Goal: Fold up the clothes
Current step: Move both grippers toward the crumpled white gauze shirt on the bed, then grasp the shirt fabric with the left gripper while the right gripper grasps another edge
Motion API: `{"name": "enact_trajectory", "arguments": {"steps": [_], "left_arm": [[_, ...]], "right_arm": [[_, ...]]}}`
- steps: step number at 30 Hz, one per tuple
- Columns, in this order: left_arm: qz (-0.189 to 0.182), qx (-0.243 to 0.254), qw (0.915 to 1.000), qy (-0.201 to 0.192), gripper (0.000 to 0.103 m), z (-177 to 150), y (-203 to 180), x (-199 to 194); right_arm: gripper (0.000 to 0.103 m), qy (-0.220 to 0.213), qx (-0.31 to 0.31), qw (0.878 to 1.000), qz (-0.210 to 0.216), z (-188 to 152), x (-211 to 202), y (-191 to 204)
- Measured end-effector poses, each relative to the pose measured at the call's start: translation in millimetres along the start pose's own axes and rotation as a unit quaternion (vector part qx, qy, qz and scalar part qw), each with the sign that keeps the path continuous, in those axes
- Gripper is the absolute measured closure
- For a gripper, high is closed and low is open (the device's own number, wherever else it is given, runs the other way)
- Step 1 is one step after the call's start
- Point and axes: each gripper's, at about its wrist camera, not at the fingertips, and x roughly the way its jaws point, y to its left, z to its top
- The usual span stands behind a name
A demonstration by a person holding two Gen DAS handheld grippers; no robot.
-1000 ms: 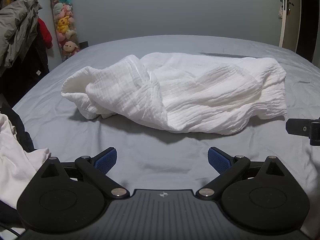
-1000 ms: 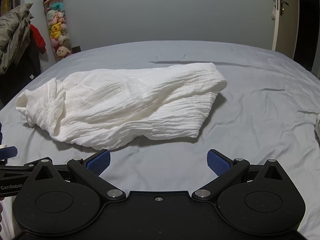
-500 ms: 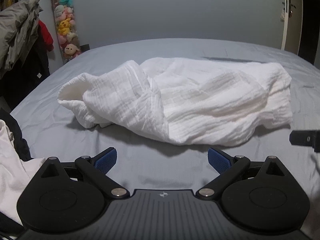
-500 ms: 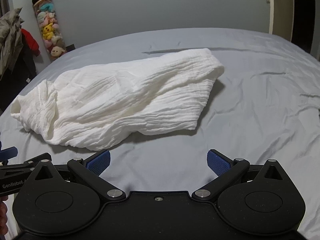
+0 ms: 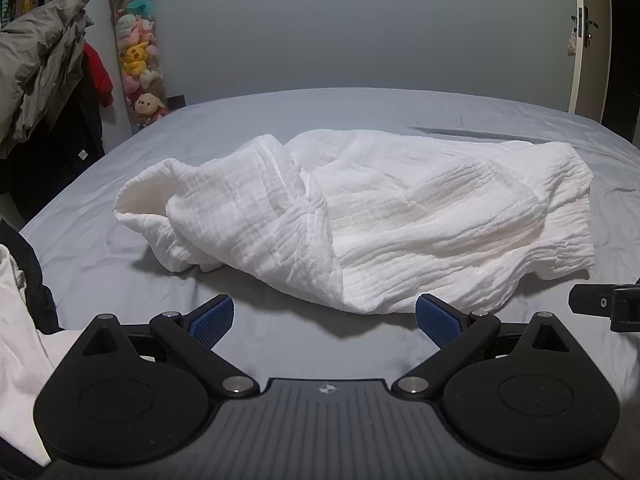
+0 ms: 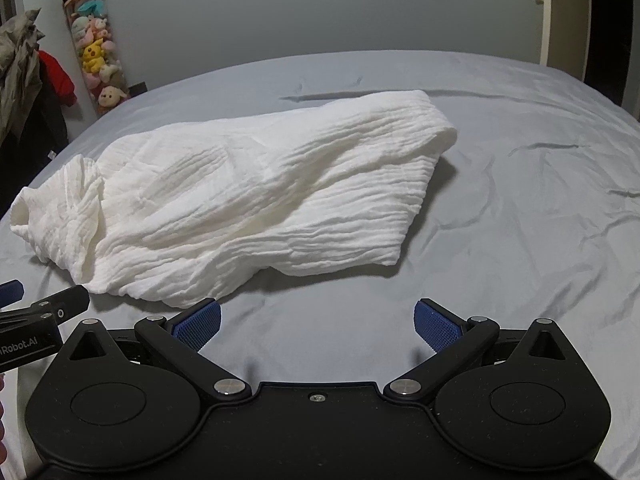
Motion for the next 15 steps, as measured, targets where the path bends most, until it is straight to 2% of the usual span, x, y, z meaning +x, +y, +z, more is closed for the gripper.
{"name": "enact_trajectory", "arguments": {"steps": [8,15], "left_arm": [[0.015,-0.001,0.9999,0.001,0.005,0,0,4],[0.026,-0.004,0.9994,-0.021,0.005,22,3,11]], "right_arm": [[0.0,0.001,-0.008,1.0,0.003,2,5,2],[0.0,-0.02,-0.027,0.999,-0.018,16,16,-1]]}}
